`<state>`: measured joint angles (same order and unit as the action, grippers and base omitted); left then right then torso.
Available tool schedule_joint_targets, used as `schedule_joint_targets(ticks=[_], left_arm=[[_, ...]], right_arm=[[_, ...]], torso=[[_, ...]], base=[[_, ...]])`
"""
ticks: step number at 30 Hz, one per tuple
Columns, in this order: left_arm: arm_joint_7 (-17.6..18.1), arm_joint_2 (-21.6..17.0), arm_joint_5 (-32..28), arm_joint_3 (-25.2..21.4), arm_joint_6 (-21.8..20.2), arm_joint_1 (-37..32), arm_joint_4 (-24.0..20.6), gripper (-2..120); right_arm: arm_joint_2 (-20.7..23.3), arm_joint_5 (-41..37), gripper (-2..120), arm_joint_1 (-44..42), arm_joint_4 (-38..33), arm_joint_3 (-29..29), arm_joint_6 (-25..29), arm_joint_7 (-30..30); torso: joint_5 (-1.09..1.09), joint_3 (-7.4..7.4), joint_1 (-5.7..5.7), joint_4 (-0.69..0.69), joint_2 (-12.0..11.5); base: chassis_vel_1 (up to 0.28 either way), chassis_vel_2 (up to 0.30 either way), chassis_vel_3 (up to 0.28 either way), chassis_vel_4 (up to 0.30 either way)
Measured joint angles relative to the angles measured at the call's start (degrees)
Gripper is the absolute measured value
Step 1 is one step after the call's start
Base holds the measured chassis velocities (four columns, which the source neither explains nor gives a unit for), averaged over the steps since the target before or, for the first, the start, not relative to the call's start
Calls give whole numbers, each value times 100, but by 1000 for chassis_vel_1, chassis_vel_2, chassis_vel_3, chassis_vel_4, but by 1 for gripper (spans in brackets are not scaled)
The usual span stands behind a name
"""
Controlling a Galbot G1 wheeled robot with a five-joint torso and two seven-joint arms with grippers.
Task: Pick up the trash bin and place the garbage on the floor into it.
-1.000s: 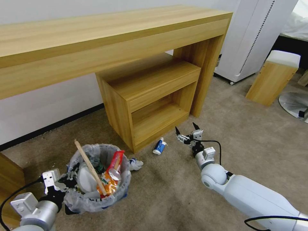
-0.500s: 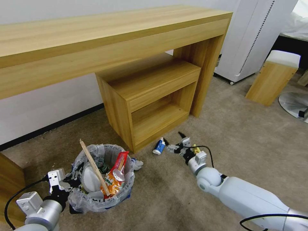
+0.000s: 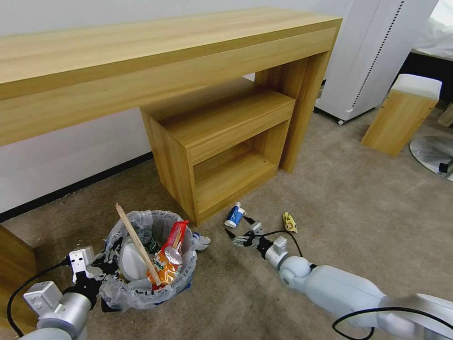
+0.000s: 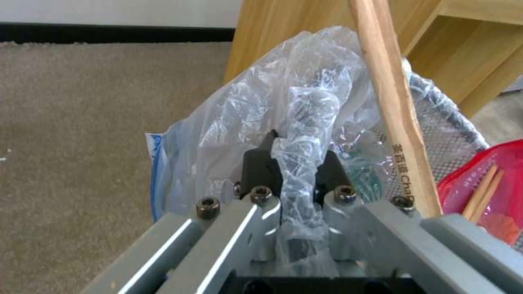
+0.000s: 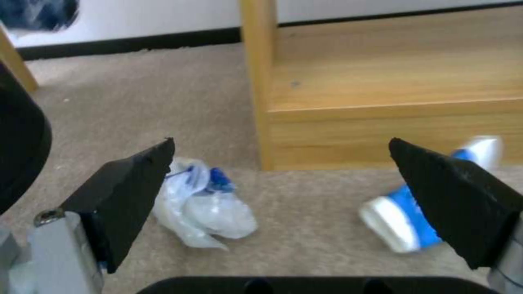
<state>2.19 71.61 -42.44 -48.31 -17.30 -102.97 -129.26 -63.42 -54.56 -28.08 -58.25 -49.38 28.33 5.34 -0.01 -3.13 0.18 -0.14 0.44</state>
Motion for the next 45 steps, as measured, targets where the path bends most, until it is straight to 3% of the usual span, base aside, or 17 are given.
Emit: schedule_joint_targets(ticks=[12,37,45], left_arm=[[-54,152,62,-74,98,-181,-218,3],[-90,284,33,-114,185,-275,-474,3],[-144,316,46,-134,239,-340,-567,3]], right_arm=[[-1081,151,100,127,1532,-48,-322,317],[-1805,694,99,251,2394,-189,-643,328],[-1960,919,82,216,2617,-238,-687,296]], torso=[[0,0,0,-1,0],[1,0,0,0,0],[1,0,0,0,0]], base=[[0,0,0,0],[0,0,0,0],[0,0,0,0]])
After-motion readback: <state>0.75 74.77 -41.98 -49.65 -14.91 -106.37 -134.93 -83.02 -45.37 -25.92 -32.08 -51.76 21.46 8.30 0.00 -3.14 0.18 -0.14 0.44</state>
